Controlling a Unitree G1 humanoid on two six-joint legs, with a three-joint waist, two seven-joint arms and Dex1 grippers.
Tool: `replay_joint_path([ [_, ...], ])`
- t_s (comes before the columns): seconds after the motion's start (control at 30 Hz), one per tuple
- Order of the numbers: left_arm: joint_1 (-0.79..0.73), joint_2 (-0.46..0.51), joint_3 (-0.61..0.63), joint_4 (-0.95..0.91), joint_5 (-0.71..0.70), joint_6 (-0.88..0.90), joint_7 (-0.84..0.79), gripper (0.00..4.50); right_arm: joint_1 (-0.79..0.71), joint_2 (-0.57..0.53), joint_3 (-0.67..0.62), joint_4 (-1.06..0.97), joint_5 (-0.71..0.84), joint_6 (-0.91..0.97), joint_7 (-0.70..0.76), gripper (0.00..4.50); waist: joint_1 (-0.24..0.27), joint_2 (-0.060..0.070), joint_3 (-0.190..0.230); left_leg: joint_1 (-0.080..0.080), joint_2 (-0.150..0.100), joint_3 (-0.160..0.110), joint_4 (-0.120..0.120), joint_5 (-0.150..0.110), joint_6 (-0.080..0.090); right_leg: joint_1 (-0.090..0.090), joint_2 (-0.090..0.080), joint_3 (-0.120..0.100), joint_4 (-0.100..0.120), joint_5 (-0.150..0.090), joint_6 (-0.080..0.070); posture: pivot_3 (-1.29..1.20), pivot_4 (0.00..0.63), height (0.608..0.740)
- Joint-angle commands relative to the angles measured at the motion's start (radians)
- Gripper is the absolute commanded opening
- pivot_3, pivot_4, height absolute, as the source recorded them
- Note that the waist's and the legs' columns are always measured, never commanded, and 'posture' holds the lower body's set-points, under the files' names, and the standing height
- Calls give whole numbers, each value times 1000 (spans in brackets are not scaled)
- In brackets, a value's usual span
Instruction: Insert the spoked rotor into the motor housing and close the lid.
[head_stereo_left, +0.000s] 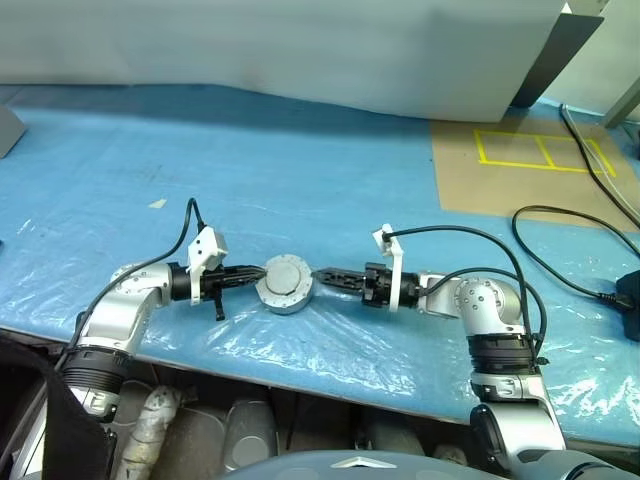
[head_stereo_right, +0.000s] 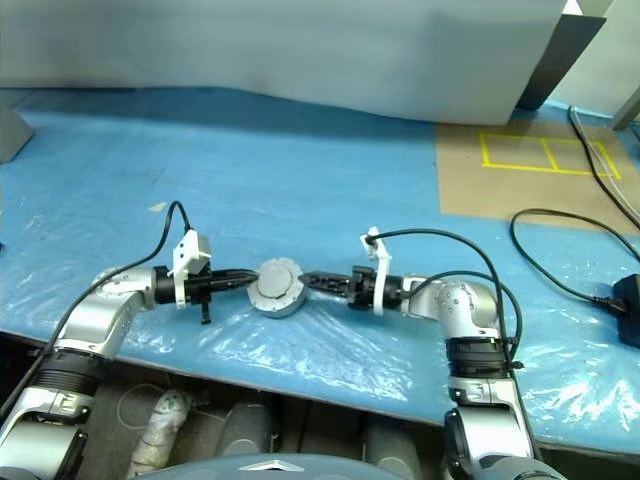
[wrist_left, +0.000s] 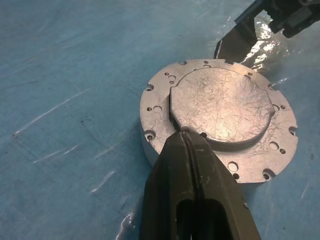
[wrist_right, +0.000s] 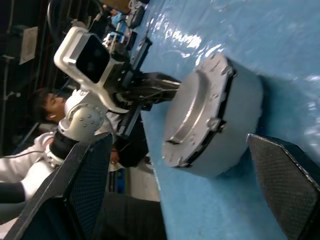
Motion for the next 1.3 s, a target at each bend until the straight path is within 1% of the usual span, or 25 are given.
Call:
replay_joint_path([
  [0.03,10,1,-31,30,37,13,2,0,-4,38,-1,-40,53,27,-25,4480,0,0,0,0,0,0,0,0,0,0,0,0,0,0,0,0,150,740],
  [0.17,1,-4,-27,44,44,-2,14,0,-20,99,-25,-34,72,17,-61,4480,-2,0,0,1,0,1,0,0,0,0,0,1,0,0,0,0,150,740],
  [0.3,2,-3,-23,43,42,0,12,0,-20,102,-10,-25,53,3,-68,4480,-2,0,0,3,0,2,-3,0,0,0,0,2,0,0,0,0,150,740],
  [0.4,8,-2,-21,35,42,6,10,0,0,69,6,-23,43,1,-58,4480,-2,0,0,3,0,3,-3,0,0,0,0,3,-1,0,0,0,150,740],
  [0.63,11,-2,-15,30,38,17,13,0,39,-60,38,-21,25,-25,-16,4480,1,0,0,3,-1,4,-3,0,0,0,0,3,-1,1,2,0,150,740],
  [0.77,10,-2,-16,29,38,20,11,0,50,-83,46,-7,13,-41,-23,4480,1,0,0,3,0,4,-3,0,0,0,0,3,0,1,2,0,150,740],
  [0.87,6,-5,-17,37,40,19,12,0,58,-67,52,1,7,-56,-40,4480,1,0,0,3,0,4,-3,0,0,0,0,3,0,0,1,0,150,740],
  [1.0,2,-5,-19,45,44,15,12,0,58,-20,71,-12,21,-57,-53,4480,1,0,0,3,0,4,-3,0,0,0,0,3,0,0,1,0,150,740],
  [1.13,-2,-5,-21,50,46,13,11,0,26,39,62,24,20,-64,-82,4480,0,0,0,3,0,4,-3,0,0,0,0,3,0,0,1,0,150,740],
  [1.3,-4,-5,-21,52,45,14,11,0,6,60,60,62,4,-94,-96,4480,0,0,0,3,-1,4,-3,0,0,0,-1,3,0,0,1,0,150,740],
])
